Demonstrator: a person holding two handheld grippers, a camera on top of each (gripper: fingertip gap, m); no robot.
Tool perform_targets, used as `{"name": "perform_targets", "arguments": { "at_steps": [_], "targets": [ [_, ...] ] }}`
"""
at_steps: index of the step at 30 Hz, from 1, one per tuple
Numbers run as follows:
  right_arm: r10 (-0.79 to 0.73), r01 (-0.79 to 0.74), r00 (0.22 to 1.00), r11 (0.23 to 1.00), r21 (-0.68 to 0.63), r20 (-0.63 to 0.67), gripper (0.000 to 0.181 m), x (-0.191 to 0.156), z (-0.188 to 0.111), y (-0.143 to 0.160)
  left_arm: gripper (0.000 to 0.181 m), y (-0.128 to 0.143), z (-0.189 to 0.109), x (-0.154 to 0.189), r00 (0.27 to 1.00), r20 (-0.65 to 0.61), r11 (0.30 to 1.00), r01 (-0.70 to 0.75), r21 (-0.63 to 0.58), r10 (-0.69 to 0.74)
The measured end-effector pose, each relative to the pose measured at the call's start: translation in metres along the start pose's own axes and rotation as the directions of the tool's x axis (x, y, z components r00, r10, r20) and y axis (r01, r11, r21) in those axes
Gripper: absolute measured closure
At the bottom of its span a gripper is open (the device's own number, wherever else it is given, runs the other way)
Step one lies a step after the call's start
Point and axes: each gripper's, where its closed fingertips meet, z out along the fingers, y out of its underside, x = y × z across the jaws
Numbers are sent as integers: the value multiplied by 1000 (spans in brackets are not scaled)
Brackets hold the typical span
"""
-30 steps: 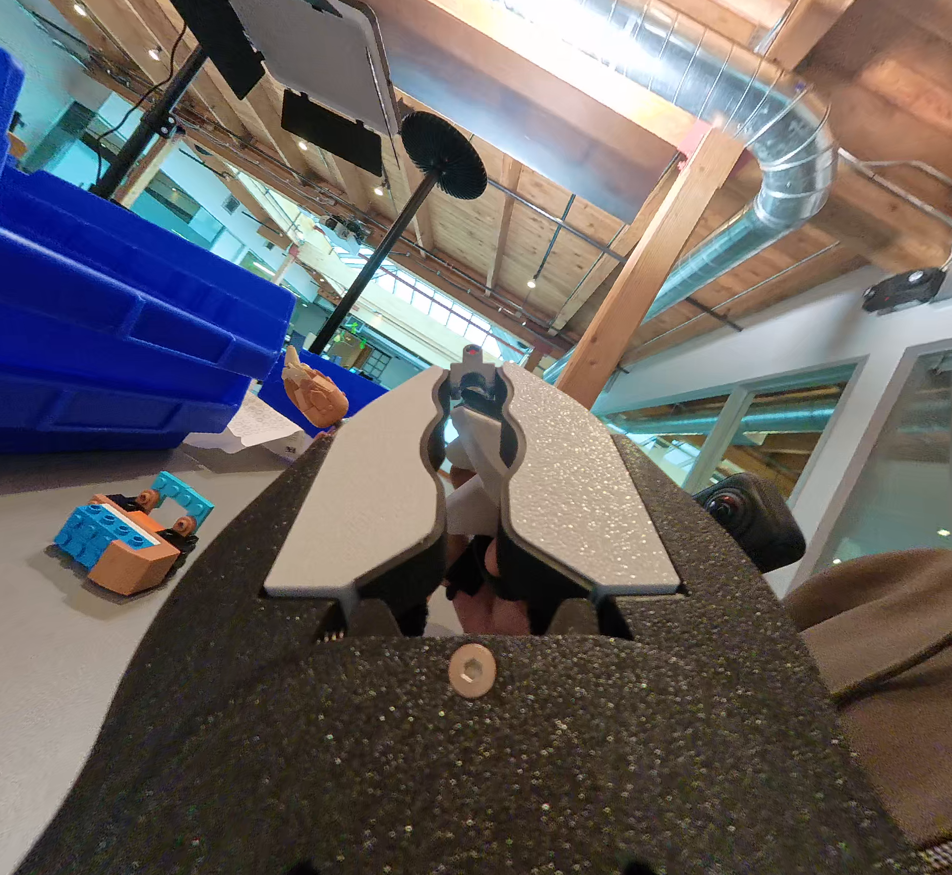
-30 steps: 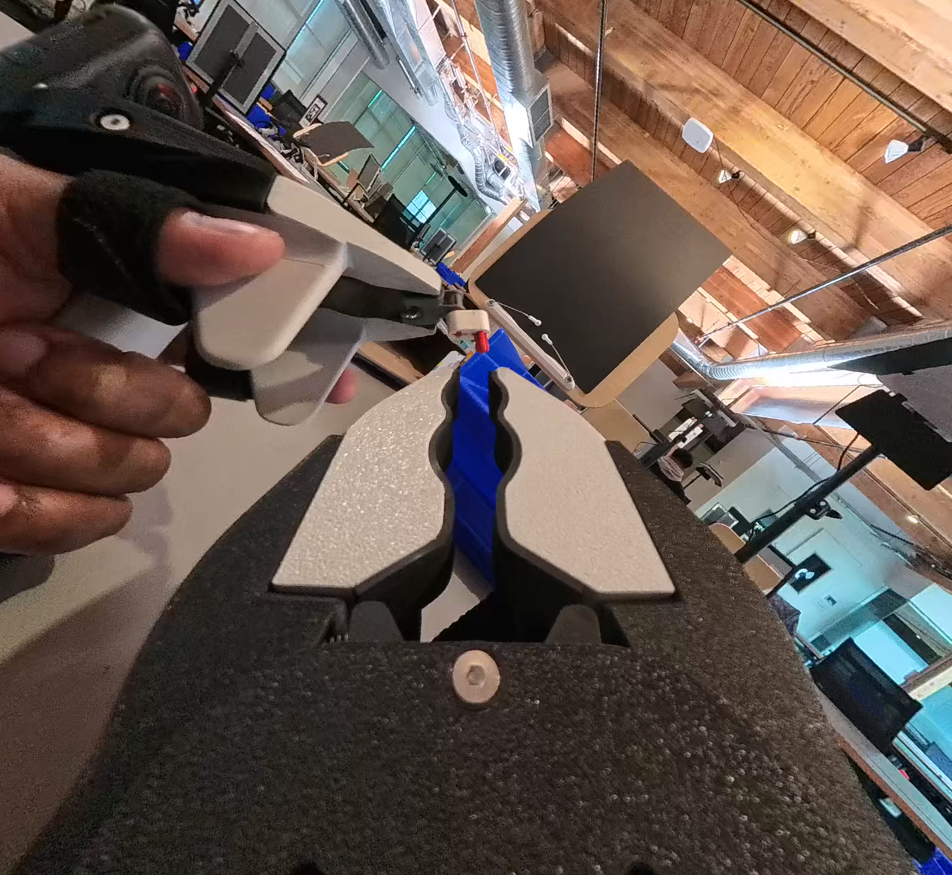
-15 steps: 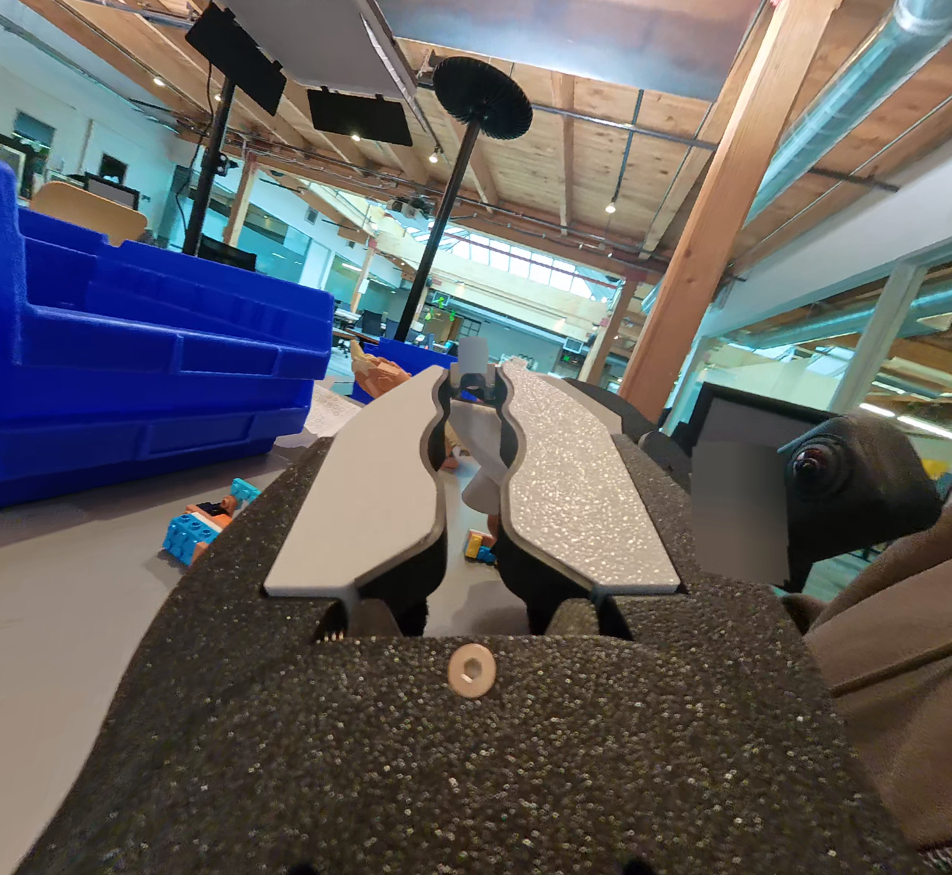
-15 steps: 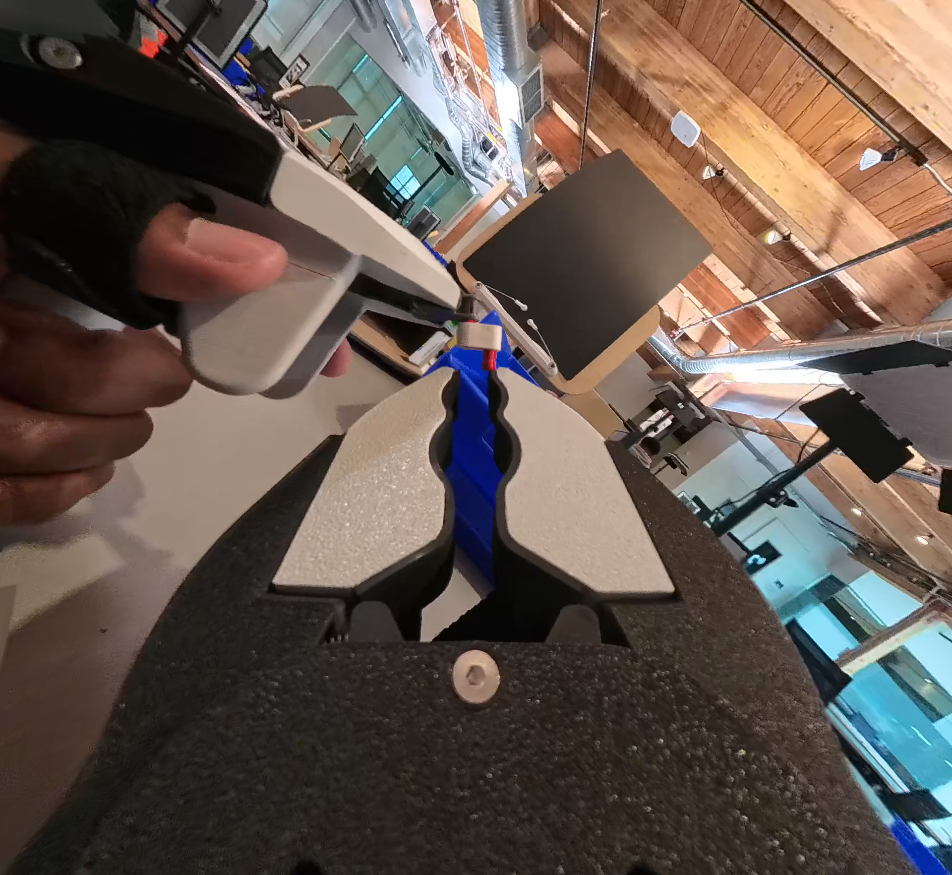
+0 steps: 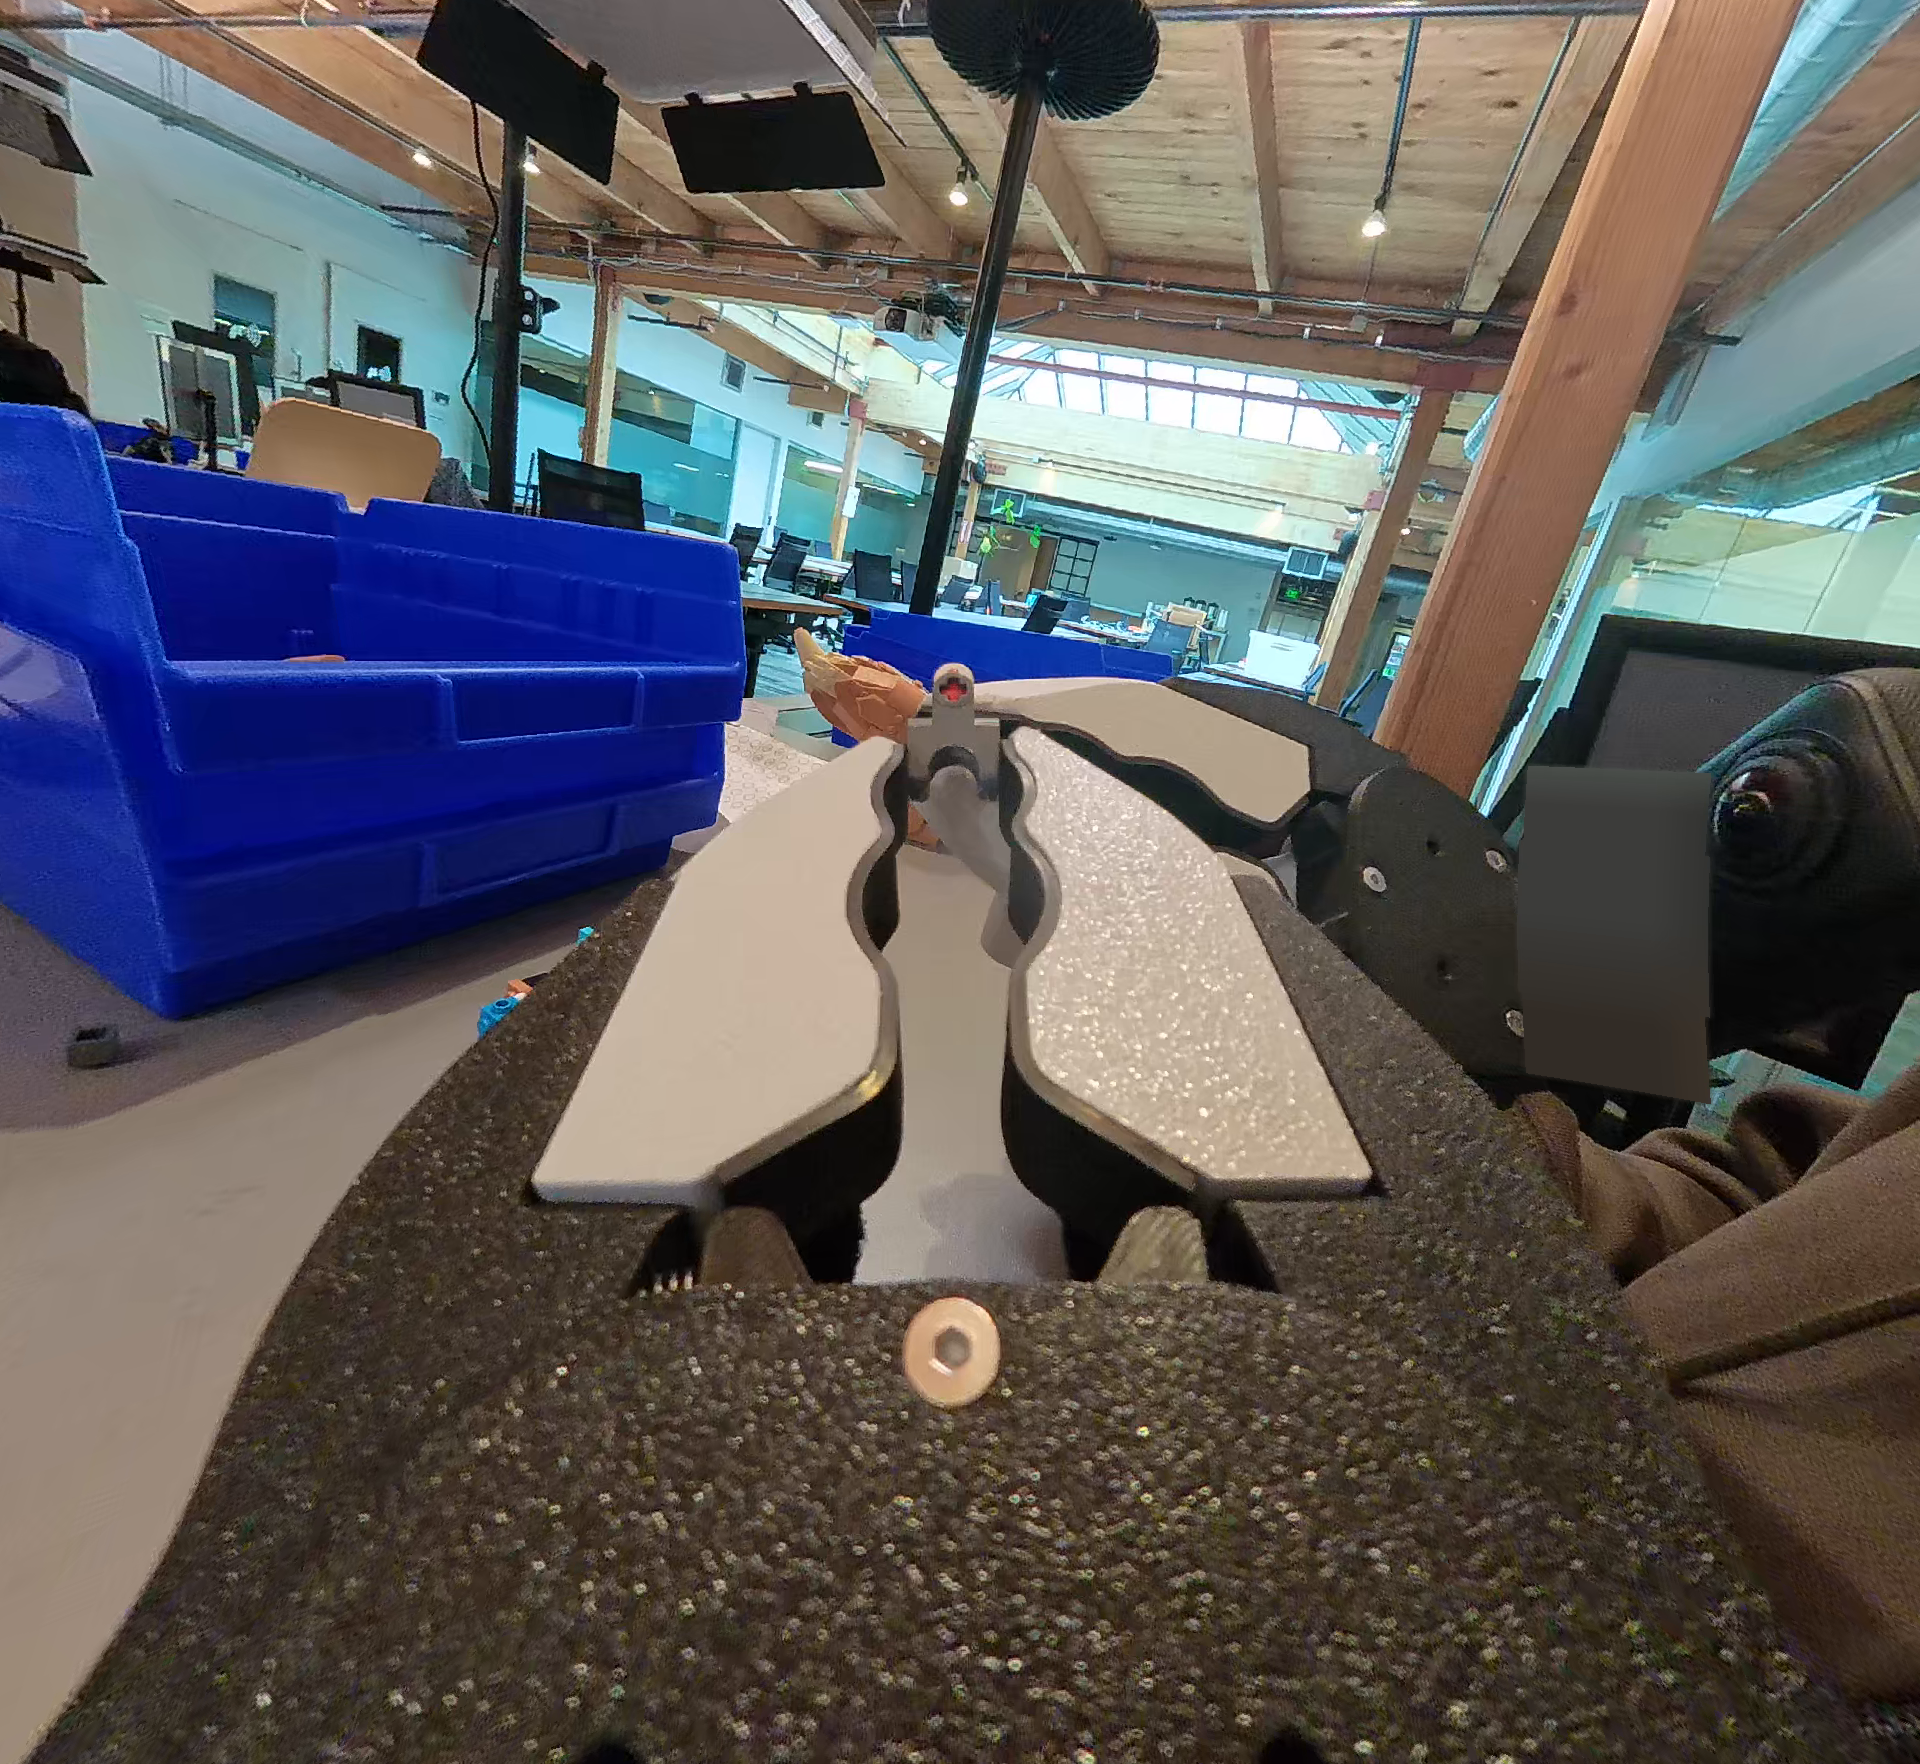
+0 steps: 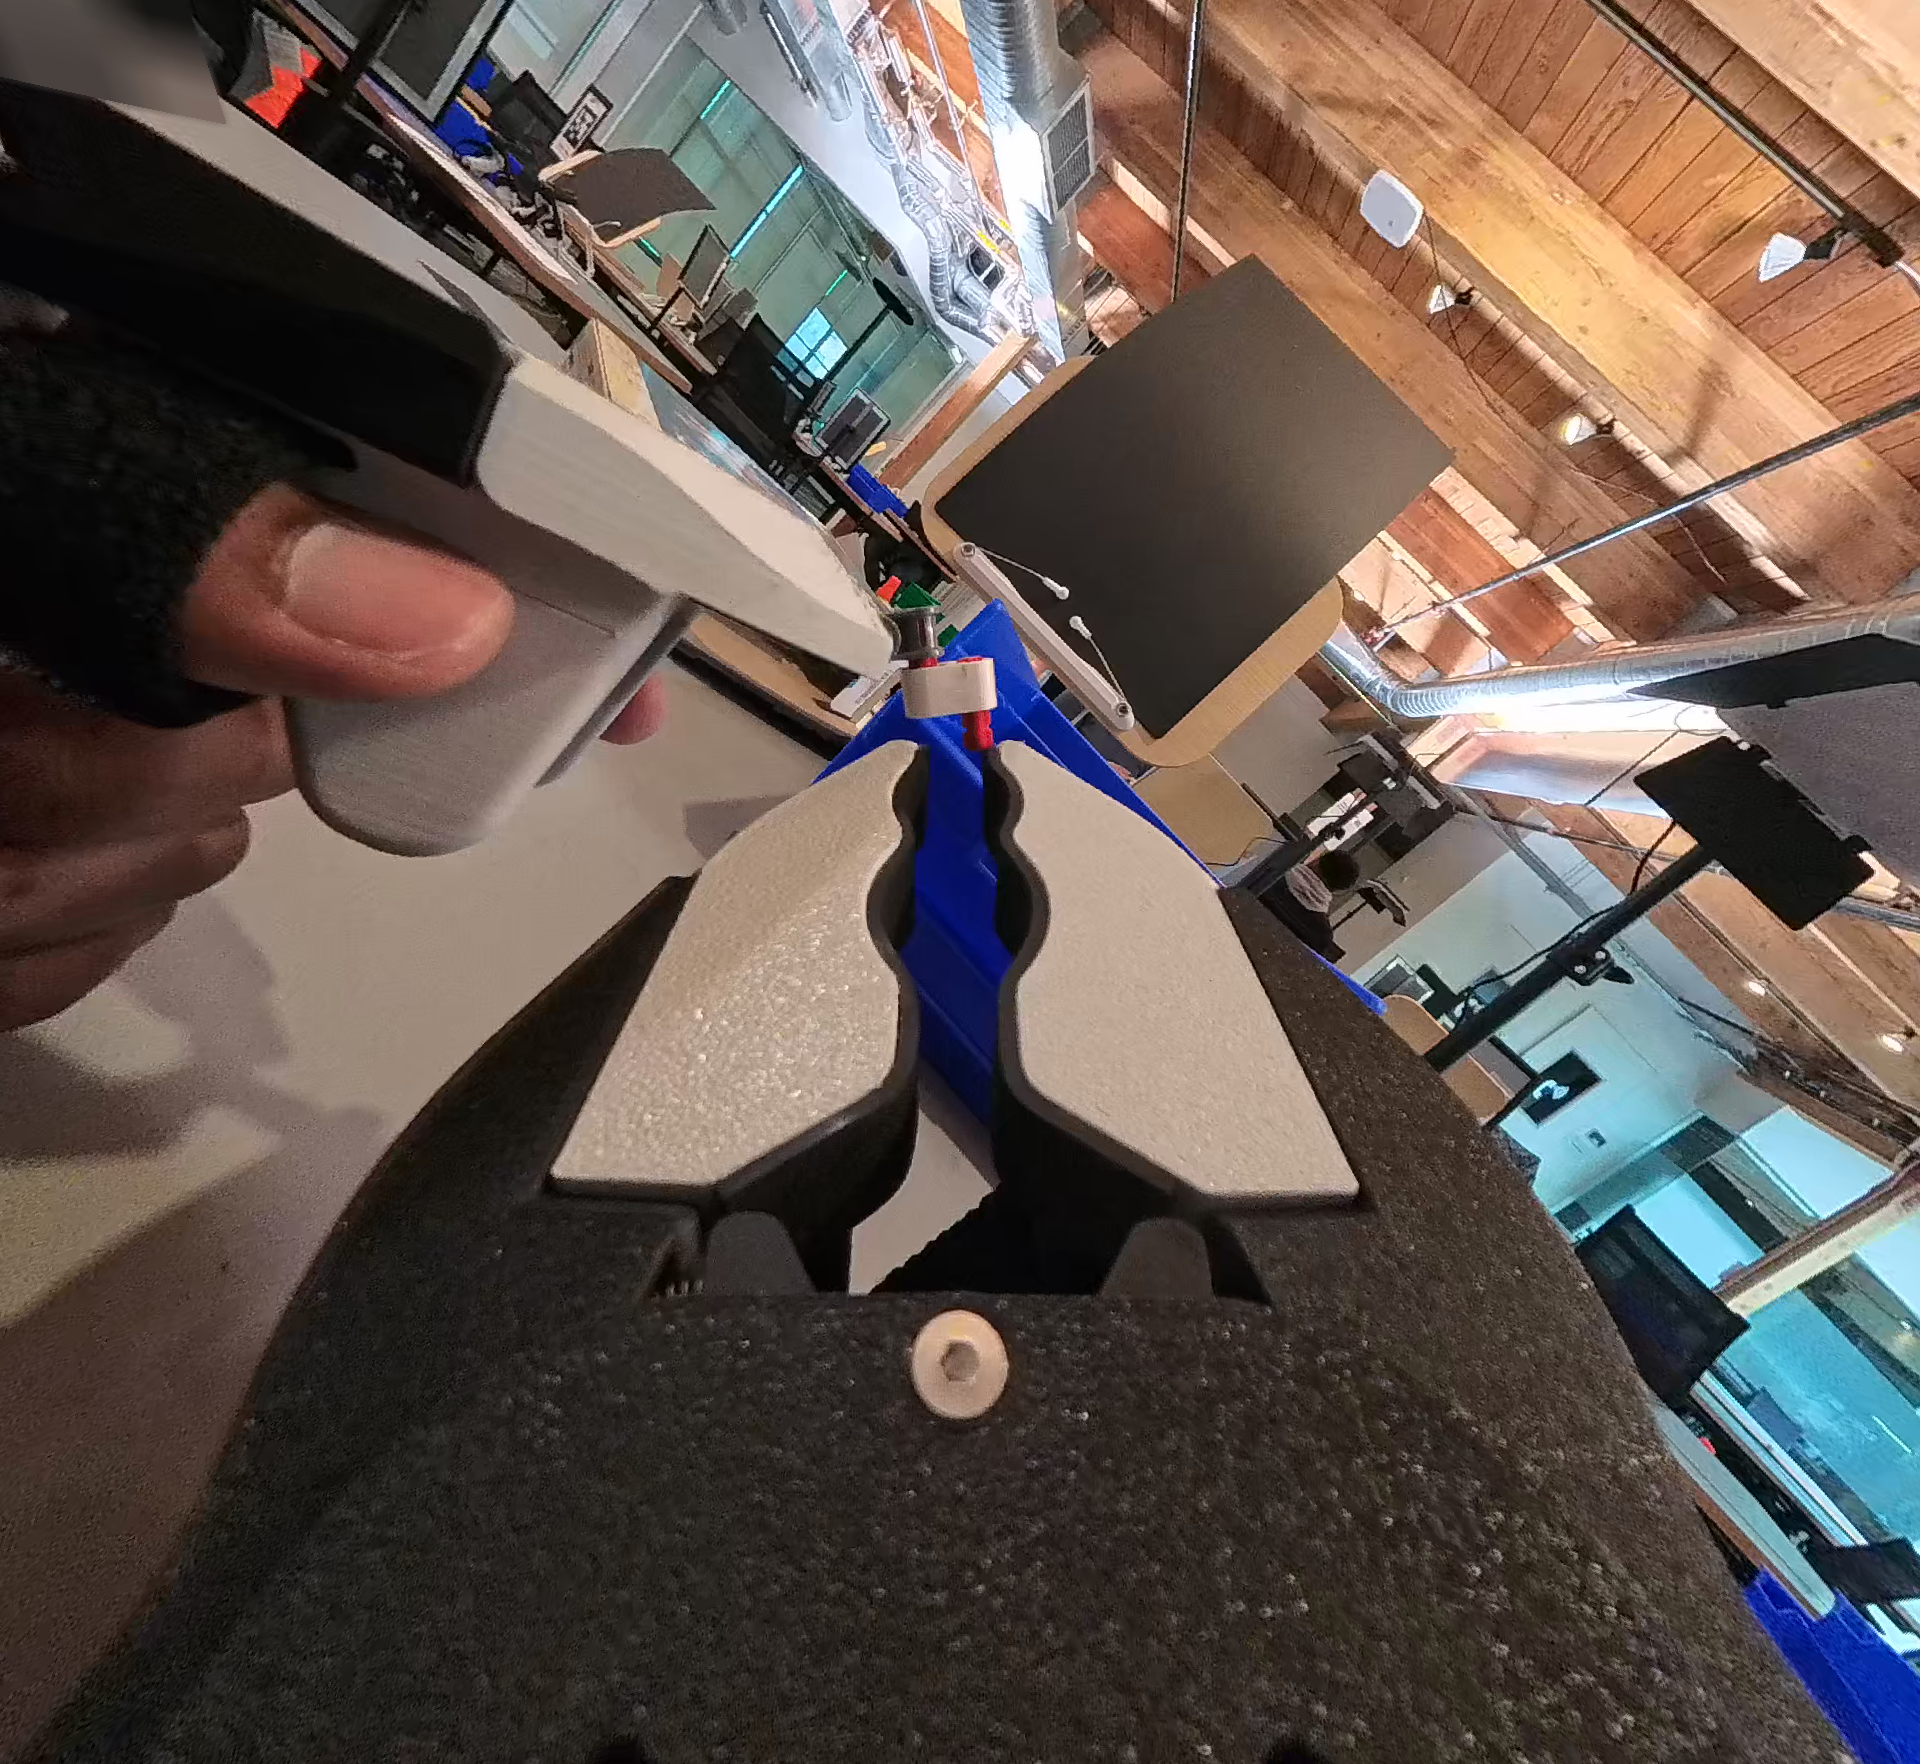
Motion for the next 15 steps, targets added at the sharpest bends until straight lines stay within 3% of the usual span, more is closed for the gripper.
{"name": "perform_targets", "arguments": {
  "at_steps": [9, 15],
  "targets": [
    [-18, 19, 1000, 1000, -10, 3, 170, -3, 0, 1, 165, 8, -4, -7, 992, 47, 989, -110, -102, 116],
    [-43, 44, 999, 999, -28, 24, 170, -9, 2, 4, 165, 10, -4, -4, 996, -1, 989, -91, -115, 91]
  ]
}}
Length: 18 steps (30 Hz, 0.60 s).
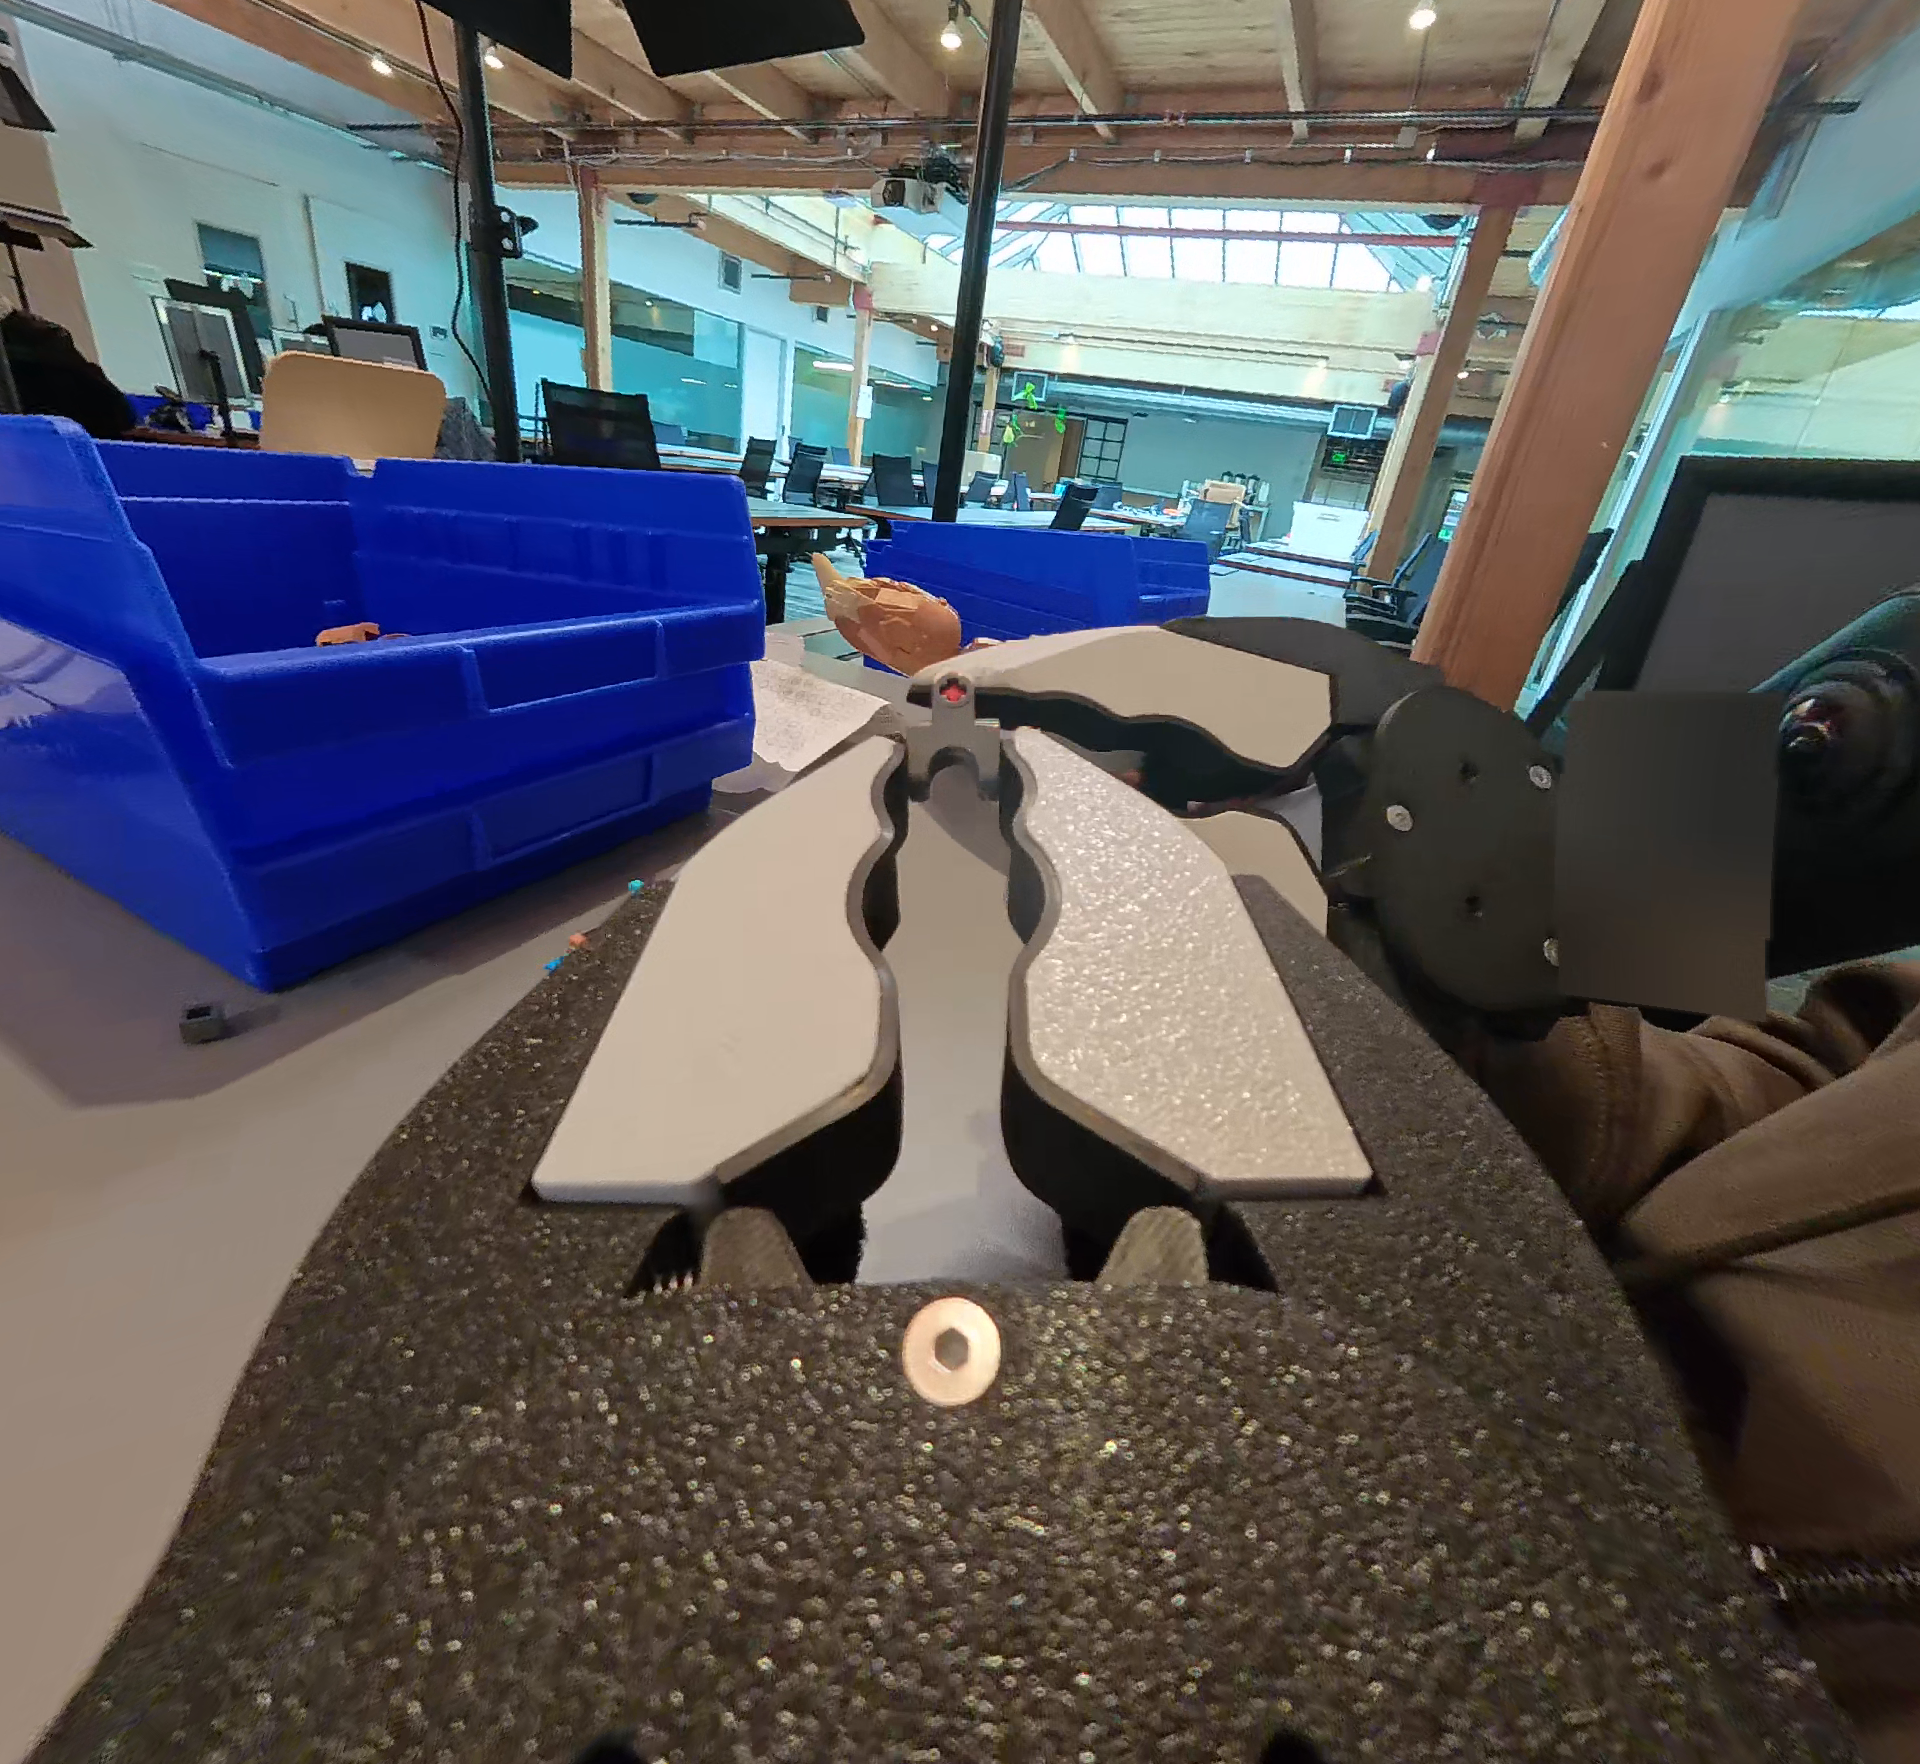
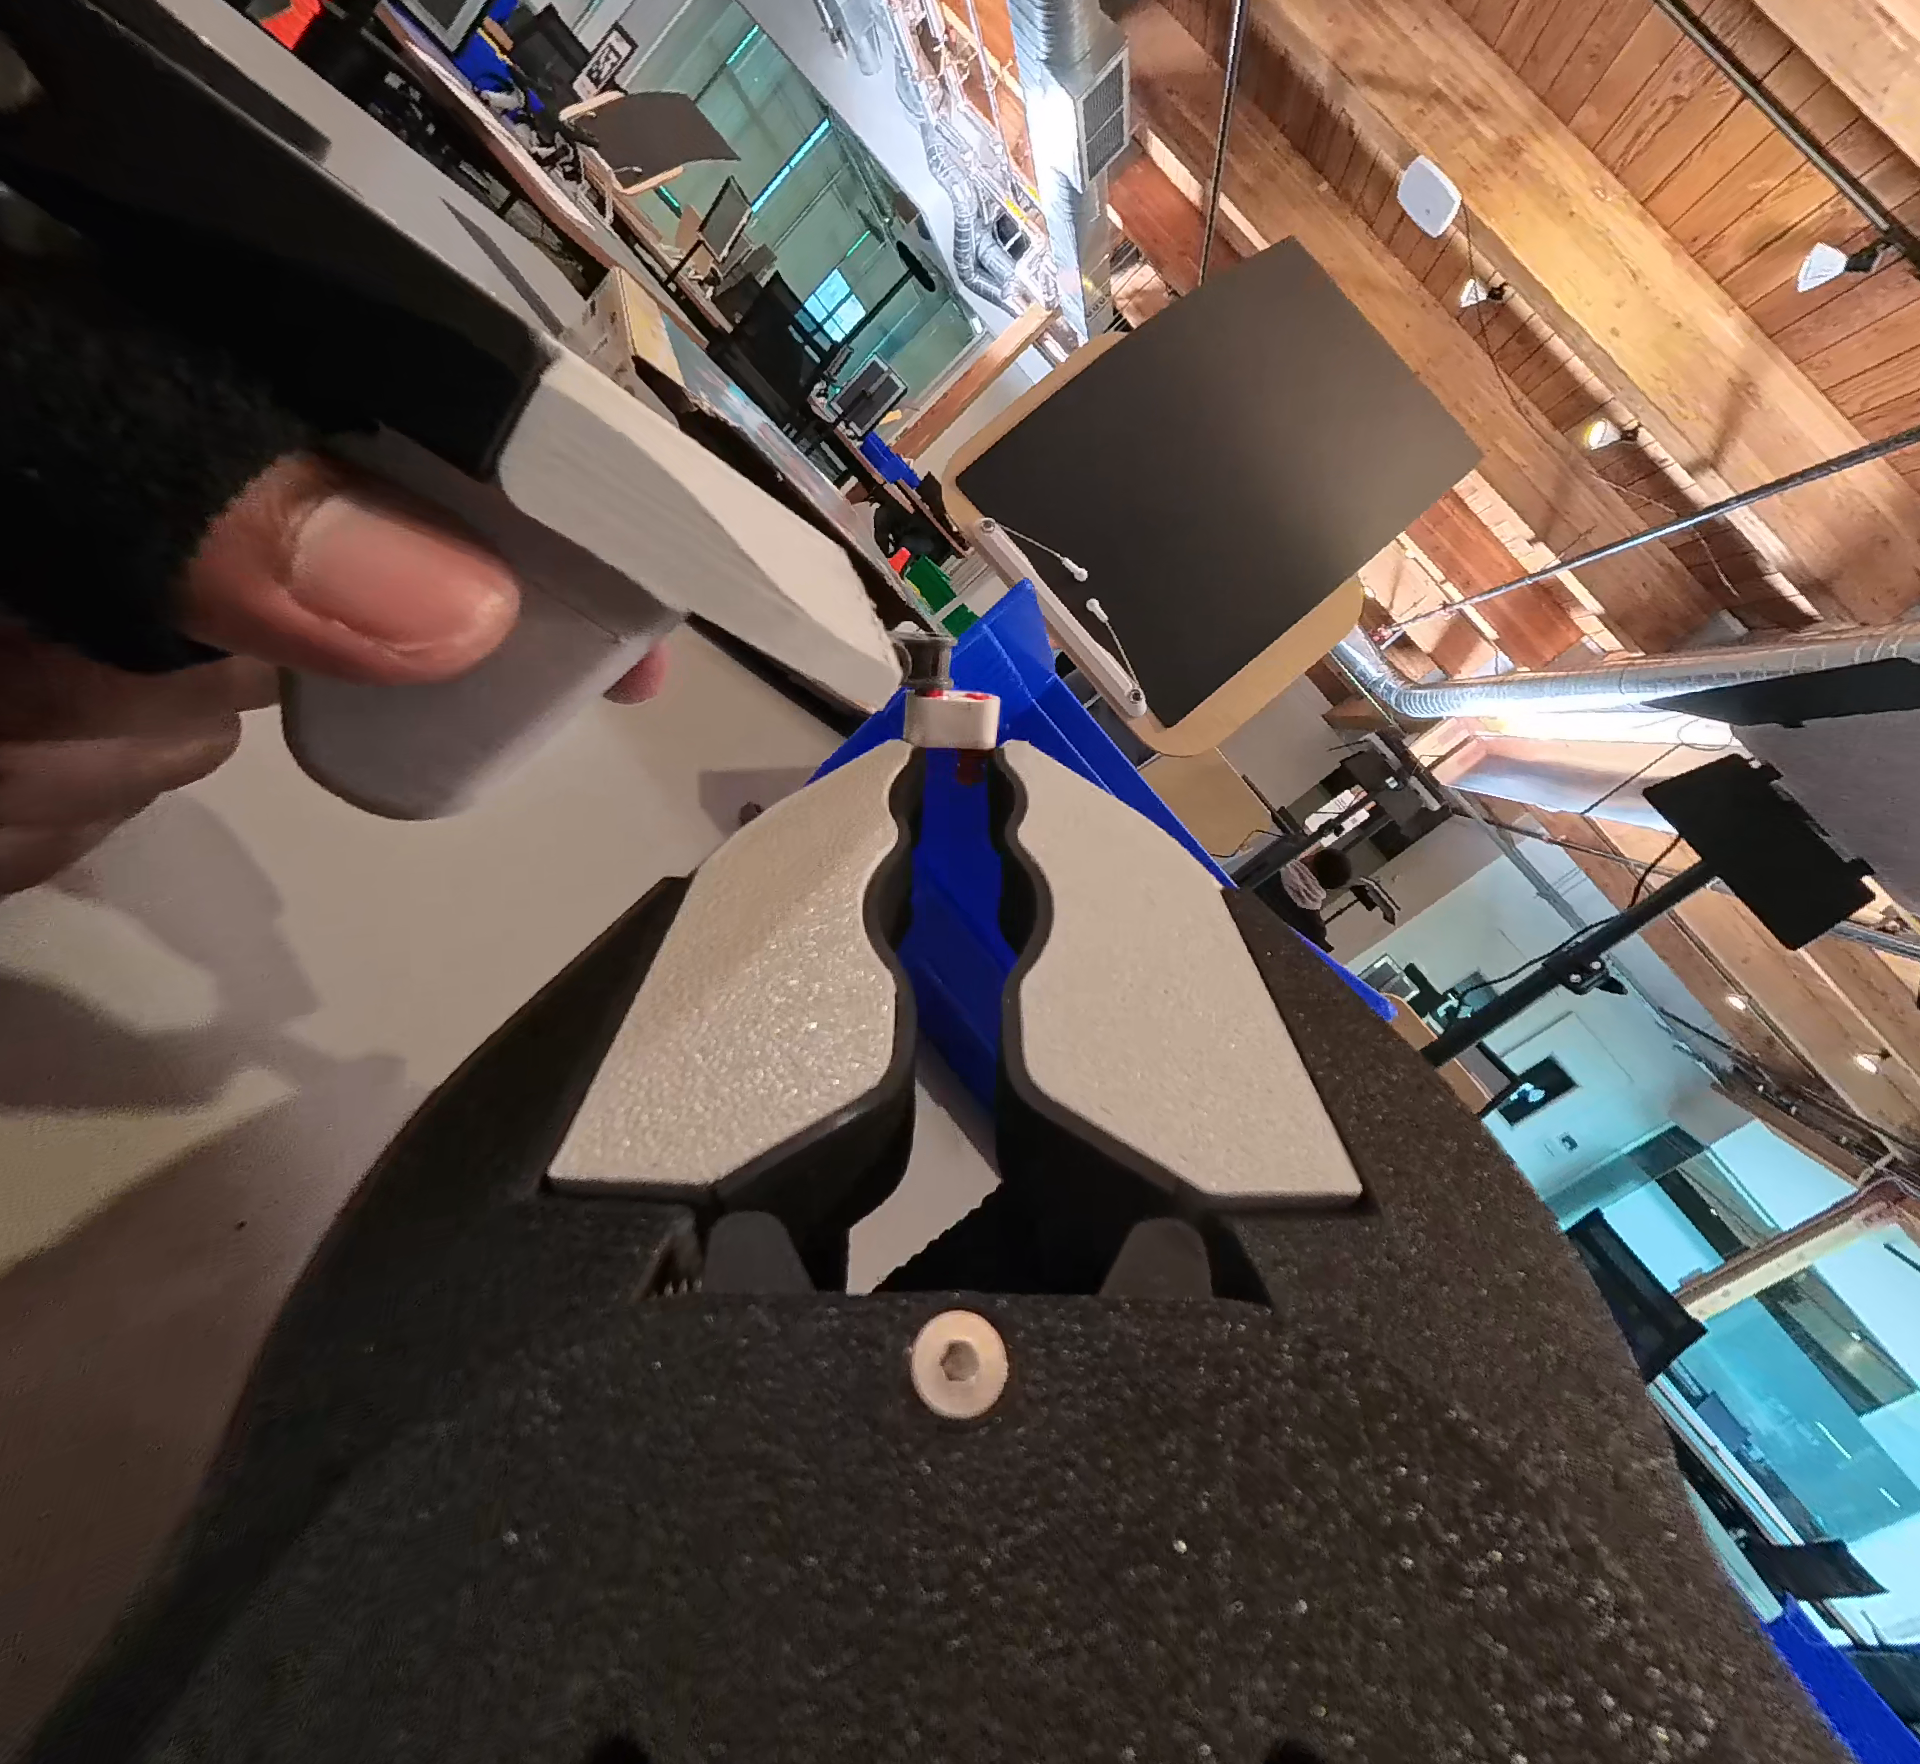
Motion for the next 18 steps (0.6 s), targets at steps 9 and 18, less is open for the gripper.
{"name": "perform_targets", "arguments": {
  "at_steps": [9, 18],
  "targets": [
    [-19, 19, 1000, 1000, -3, 1, 175, -2, -2, 1, 165, 4, -3, -3, 1000, -19, 999, -21, -48, 20],
    [-29, 29, 1000, 999, -13, 10, 176, -4, -3, 2, 165, 5, -4, 2, 998, -67, 998, -23, -59, 19]
  ]
}}
